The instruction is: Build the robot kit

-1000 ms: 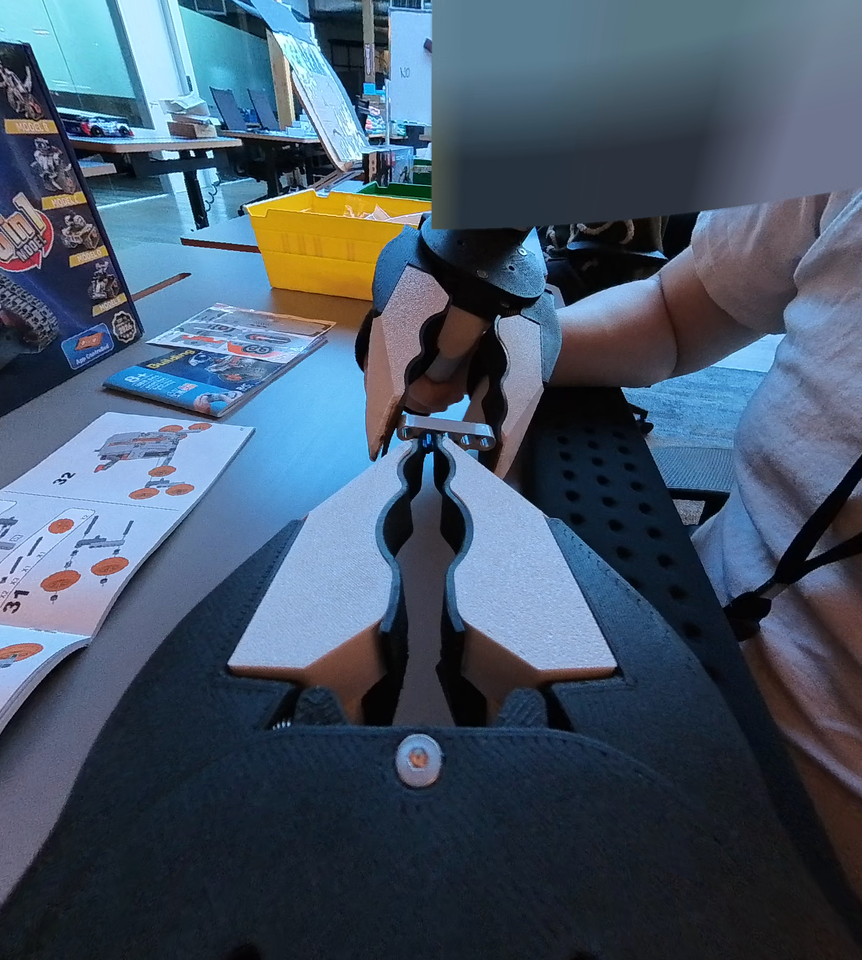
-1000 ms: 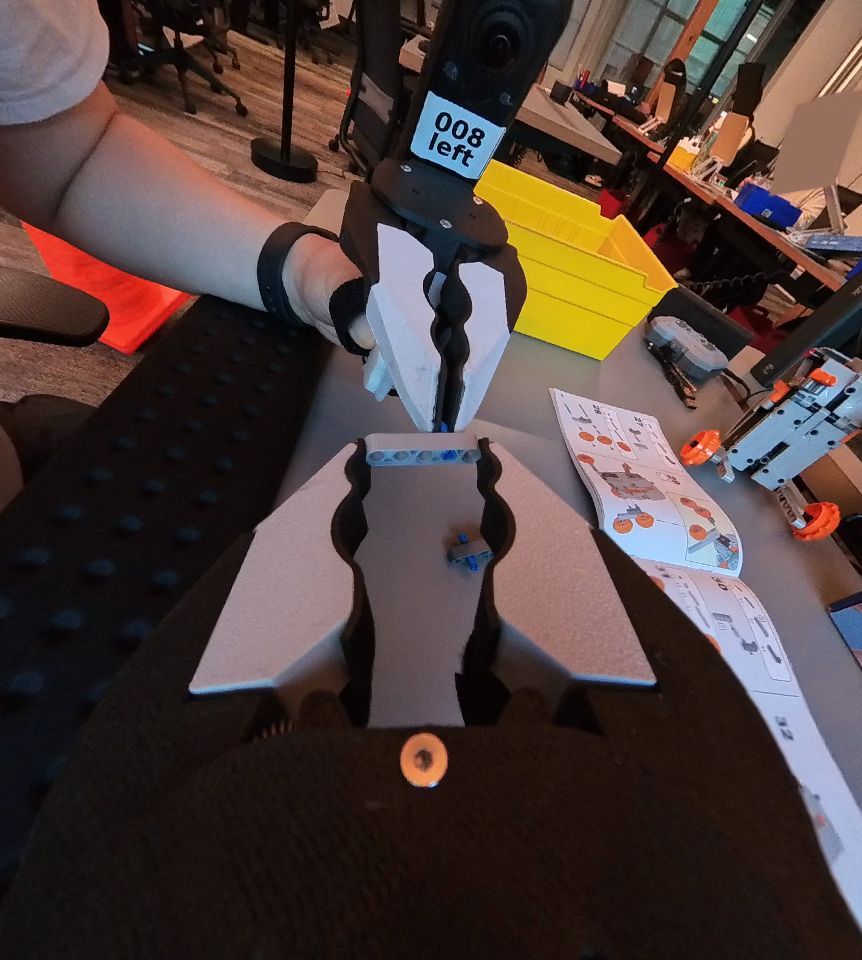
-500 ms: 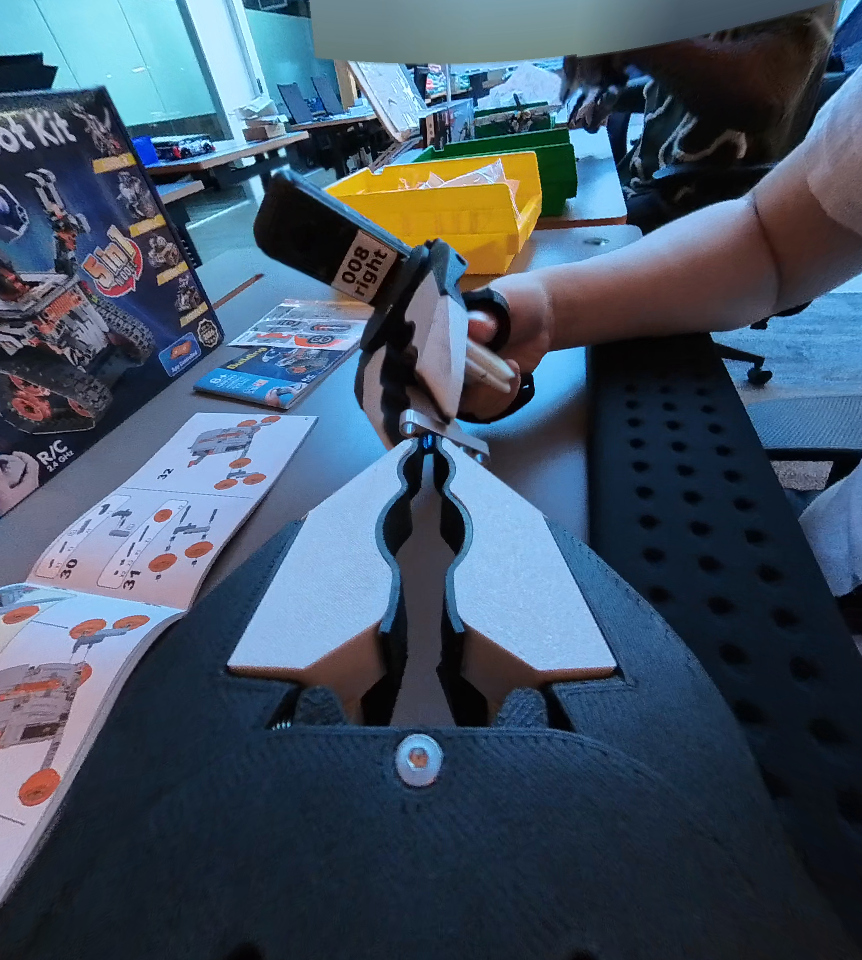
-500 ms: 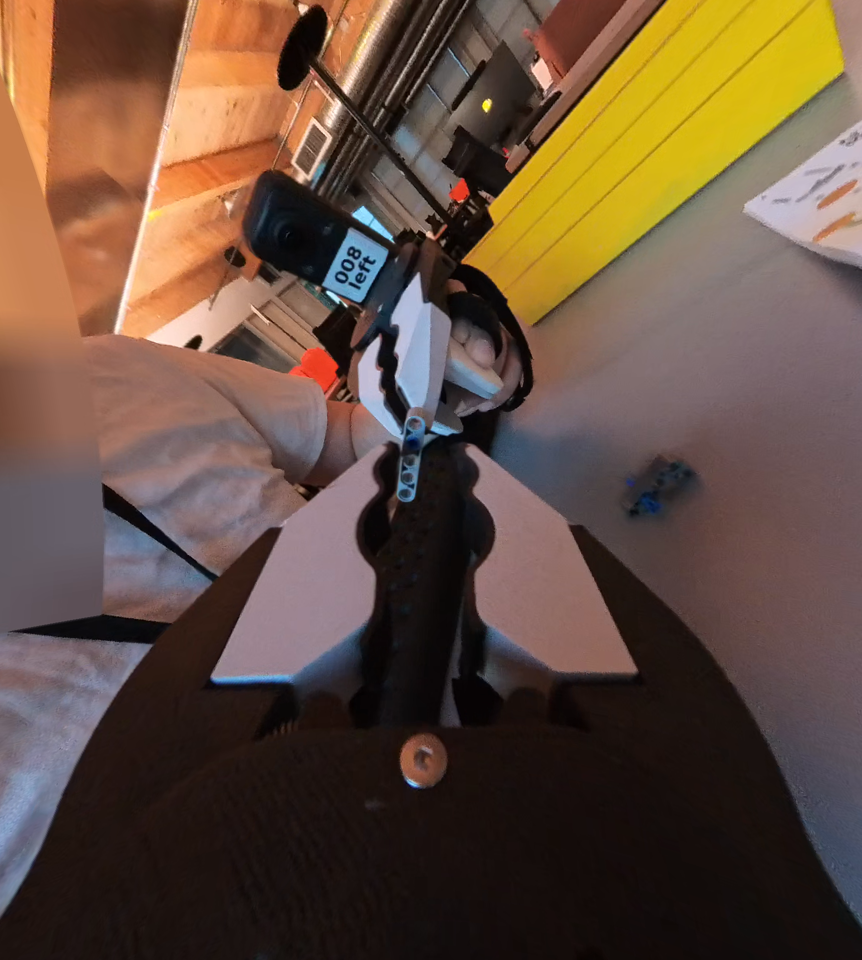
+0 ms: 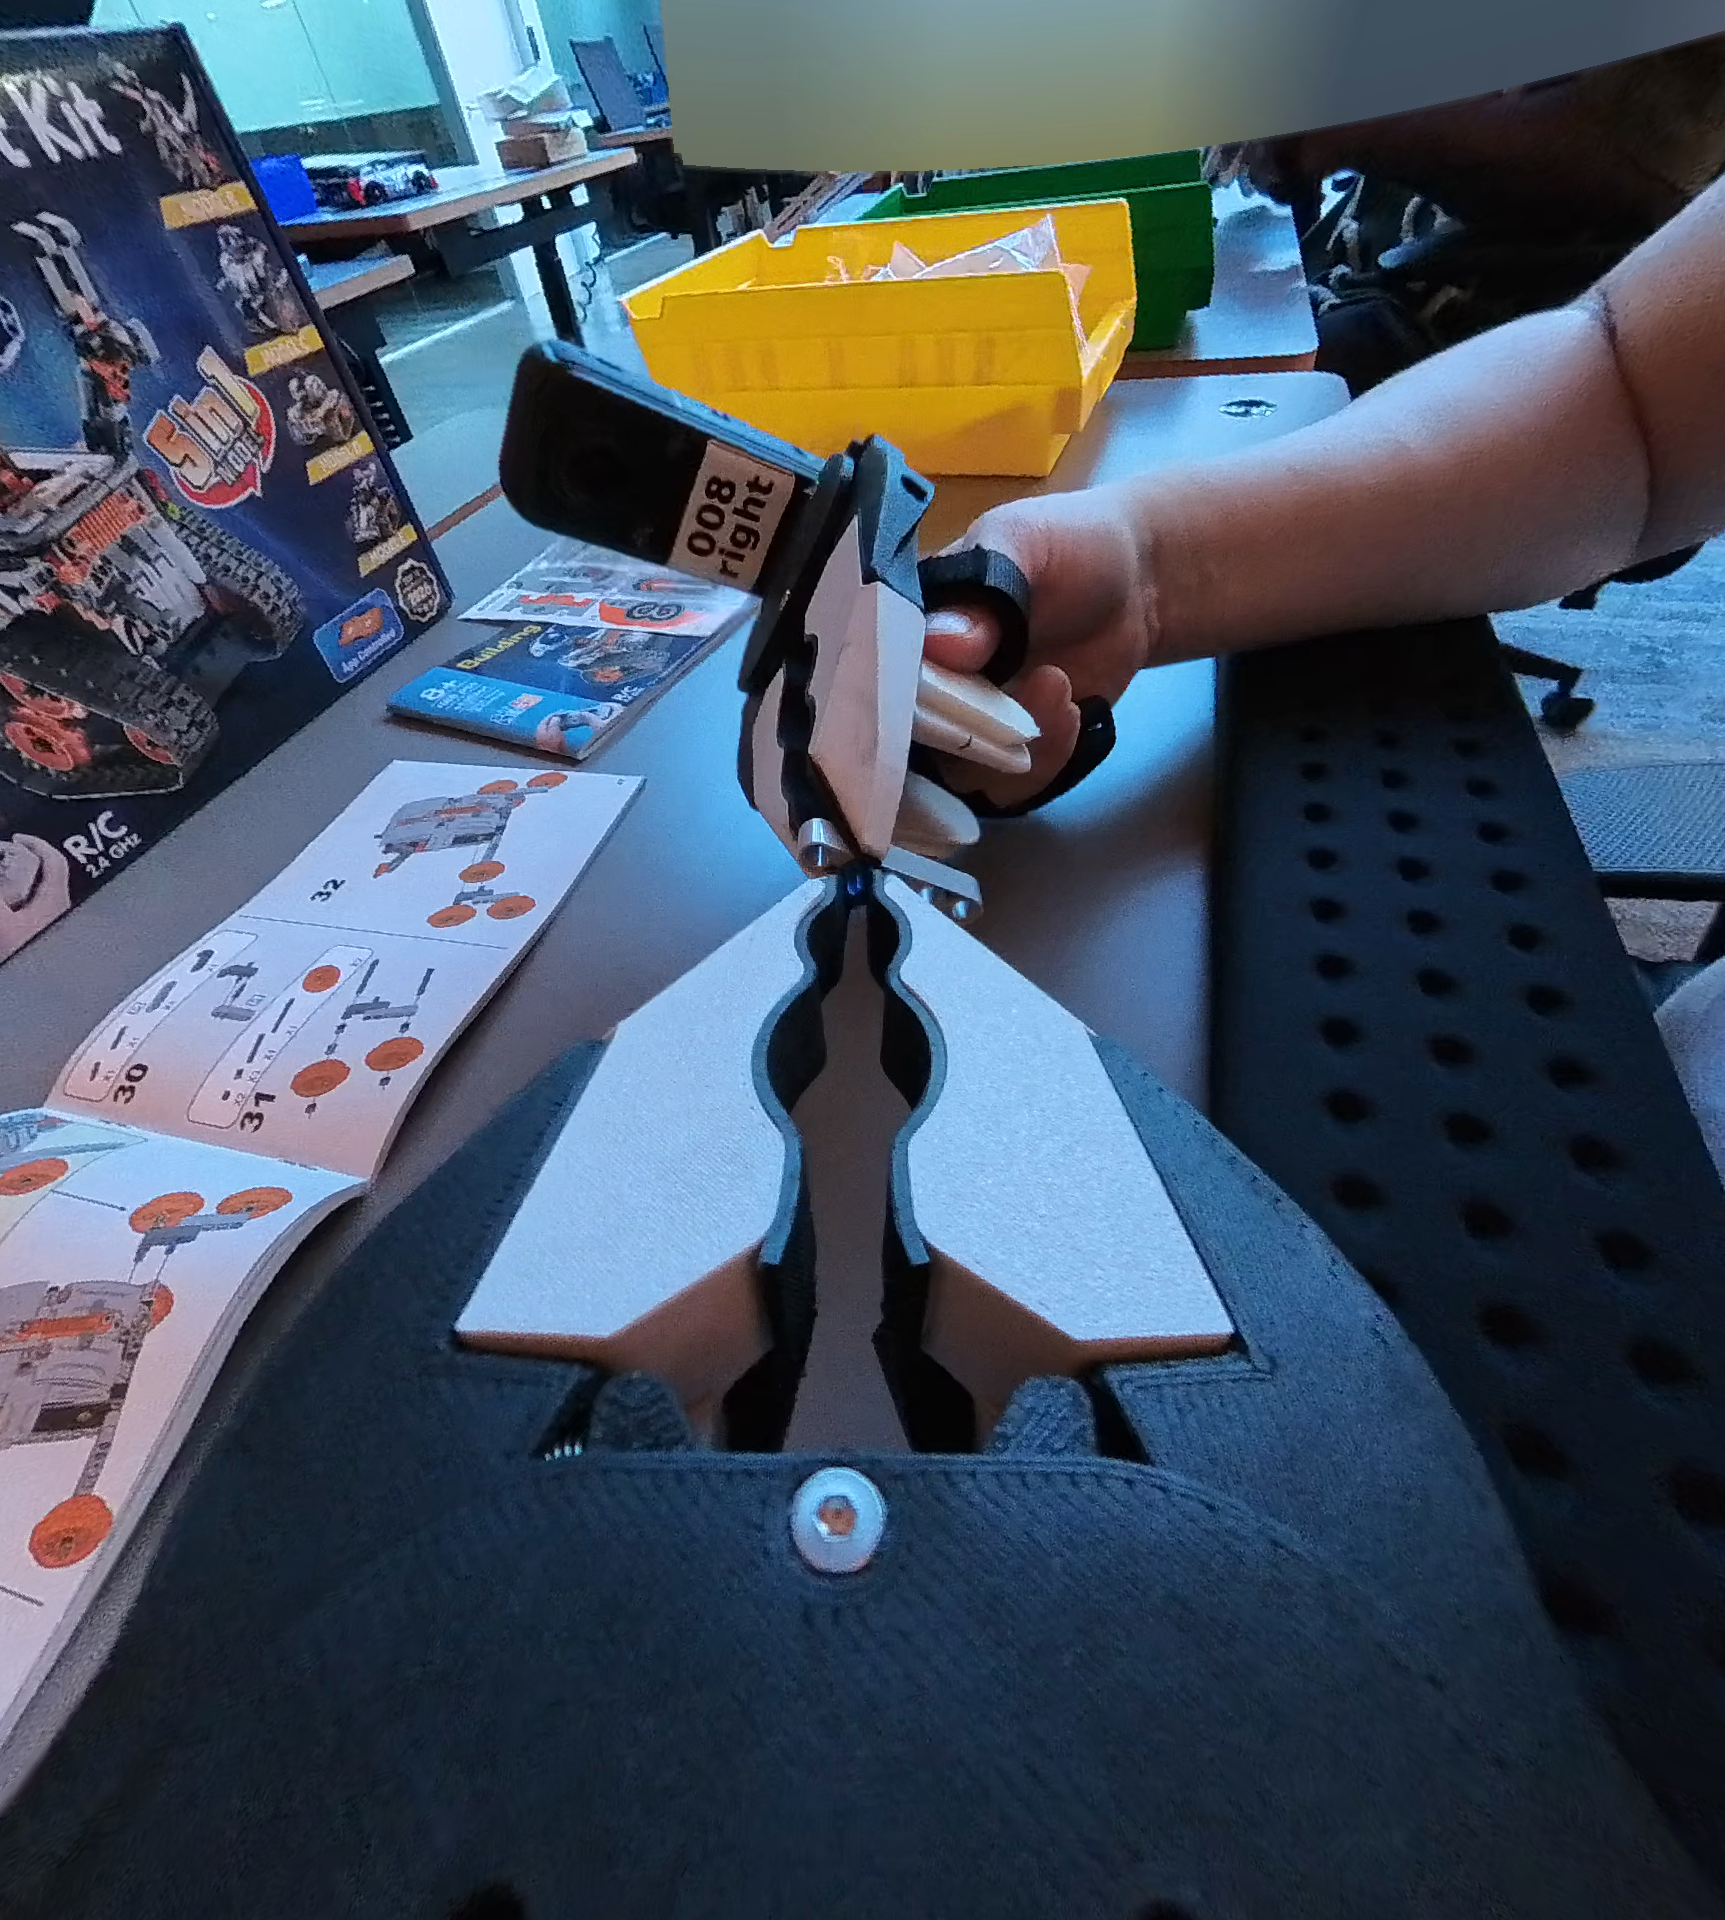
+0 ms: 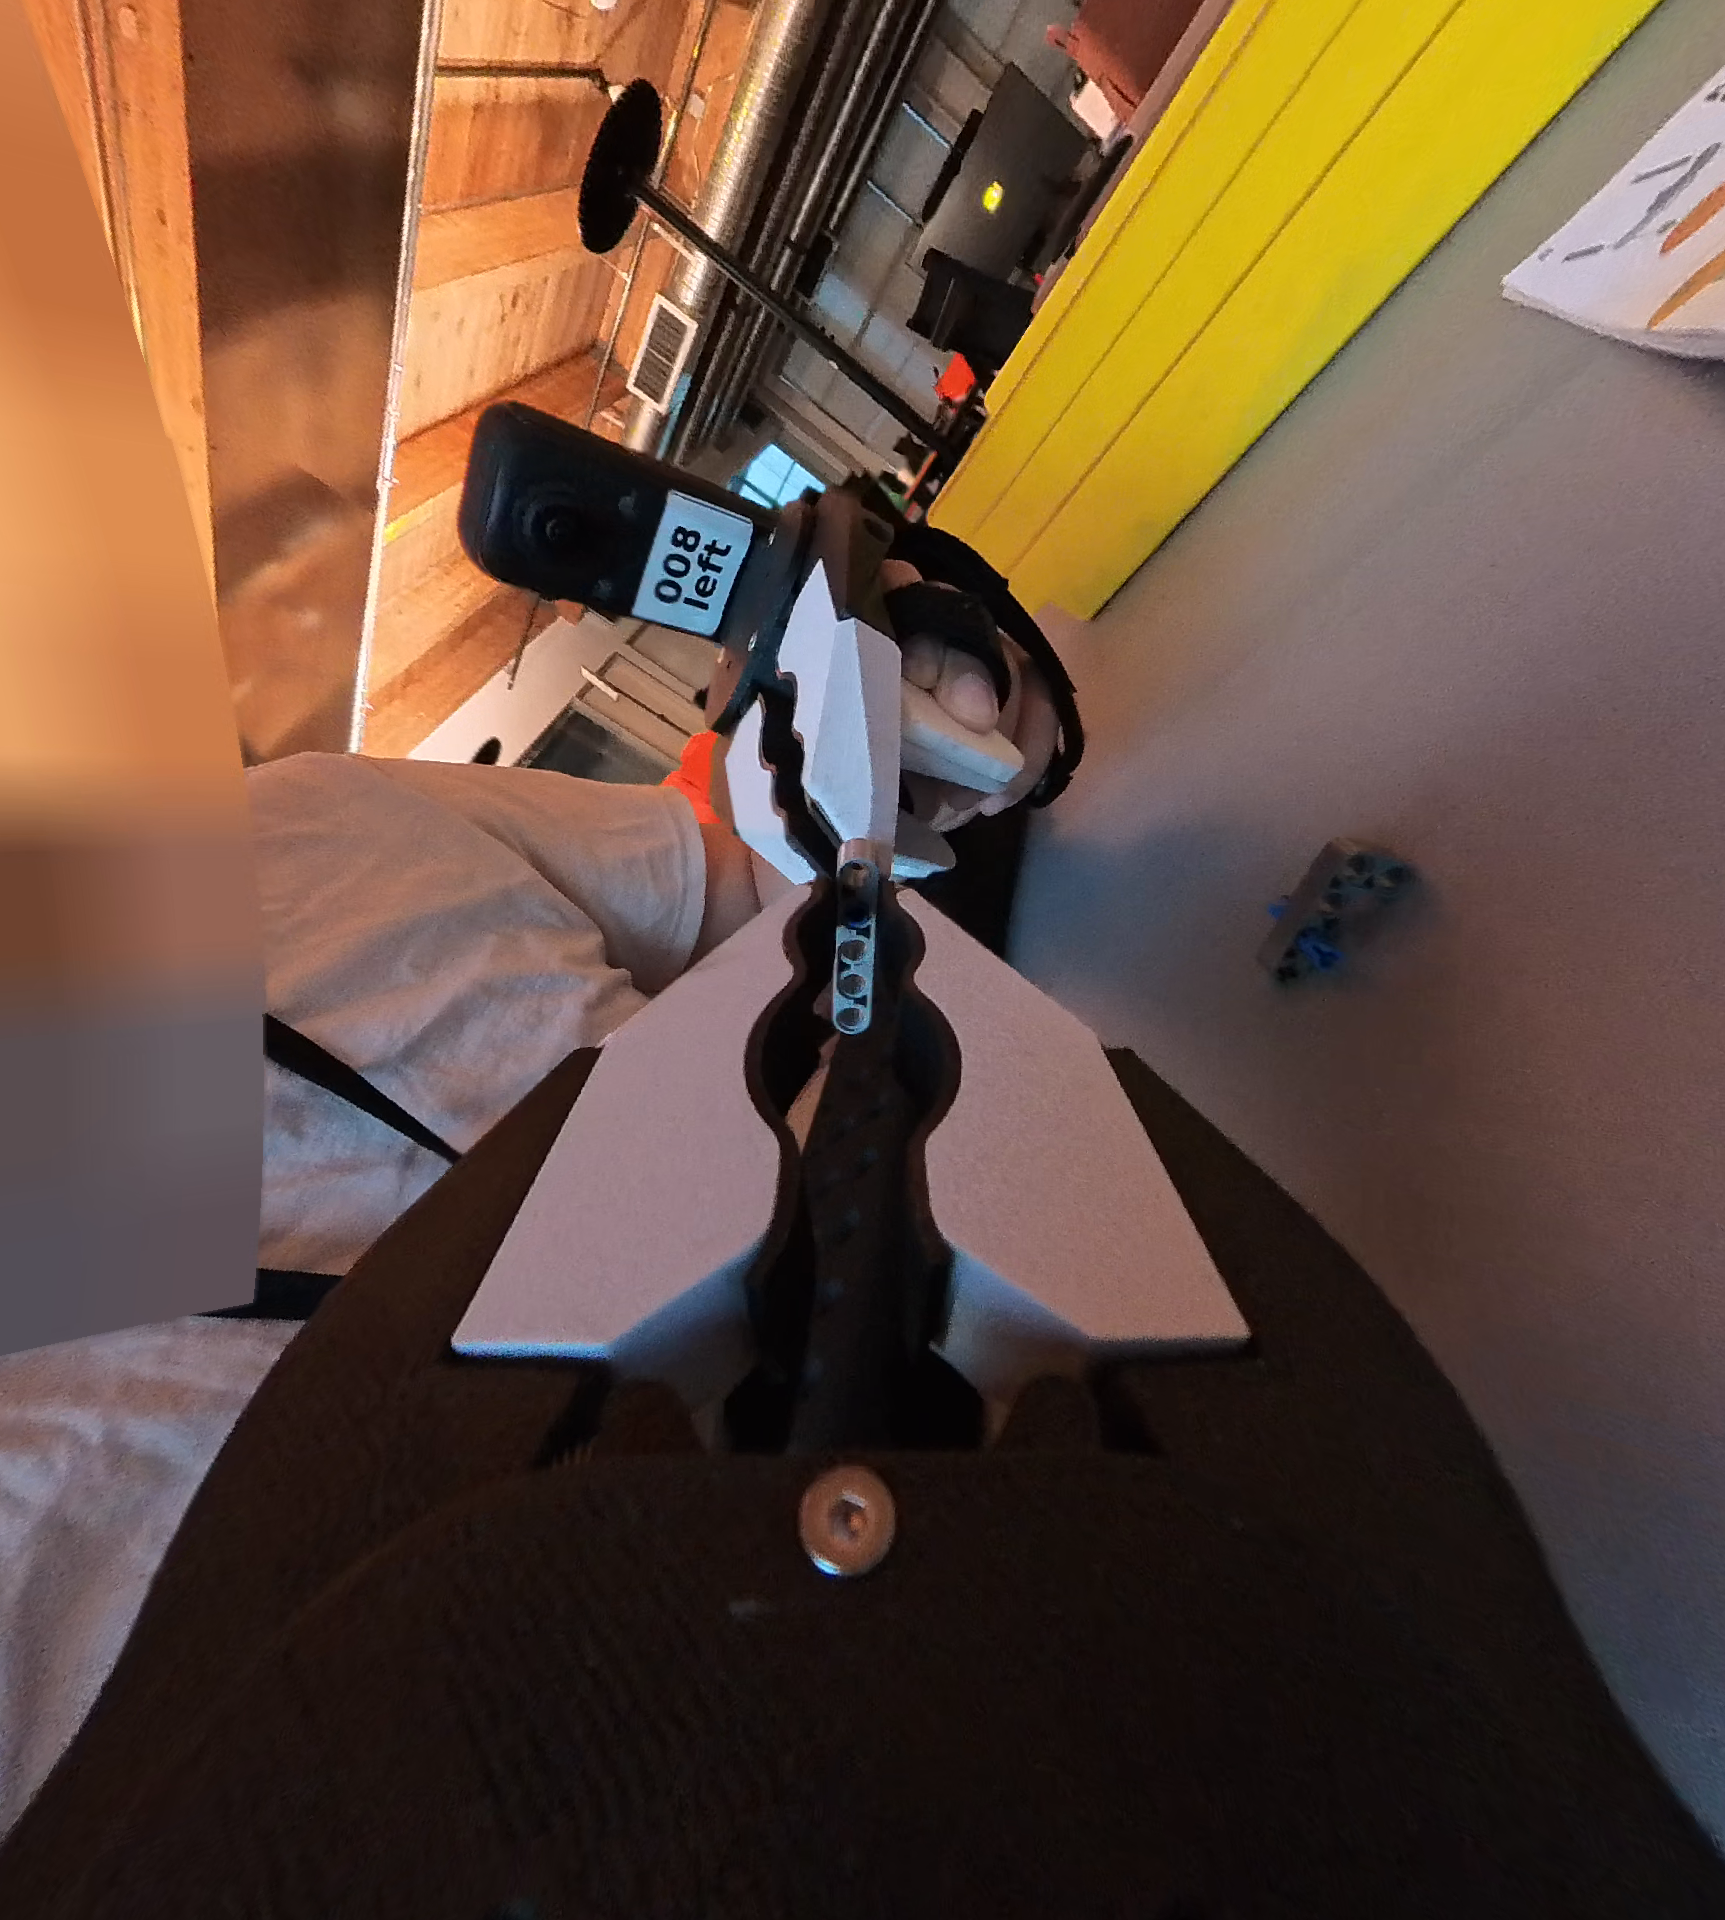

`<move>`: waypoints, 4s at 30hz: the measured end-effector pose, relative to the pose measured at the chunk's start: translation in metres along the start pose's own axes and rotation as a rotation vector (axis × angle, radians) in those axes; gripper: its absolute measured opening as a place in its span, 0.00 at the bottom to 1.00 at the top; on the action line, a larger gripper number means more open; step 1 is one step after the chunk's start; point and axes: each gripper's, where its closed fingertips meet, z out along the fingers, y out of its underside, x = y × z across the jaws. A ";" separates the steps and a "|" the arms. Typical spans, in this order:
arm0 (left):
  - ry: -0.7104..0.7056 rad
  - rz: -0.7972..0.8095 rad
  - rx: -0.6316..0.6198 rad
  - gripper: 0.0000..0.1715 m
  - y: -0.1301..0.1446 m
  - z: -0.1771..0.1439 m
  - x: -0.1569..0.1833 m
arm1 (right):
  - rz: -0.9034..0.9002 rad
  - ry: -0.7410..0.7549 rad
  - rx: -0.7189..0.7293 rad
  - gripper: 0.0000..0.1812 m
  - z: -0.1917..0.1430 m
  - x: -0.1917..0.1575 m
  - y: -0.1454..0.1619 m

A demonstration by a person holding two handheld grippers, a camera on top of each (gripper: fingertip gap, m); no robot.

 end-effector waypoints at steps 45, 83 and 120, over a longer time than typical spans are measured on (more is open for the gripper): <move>0.147 -0.429 0.230 0.01 -0.029 -0.005 -0.012 | -0.494 0.090 0.058 0.03 -0.002 -0.019 -0.022; 0.225 -0.631 0.350 0.01 -0.035 -0.016 -0.026 | -0.548 0.184 0.122 0.03 0.004 -0.020 -0.029; 0.064 -0.125 -0.060 0.03 0.012 0.002 -0.001 | -1.040 0.572 -0.302 0.07 0.004 0.018 0.010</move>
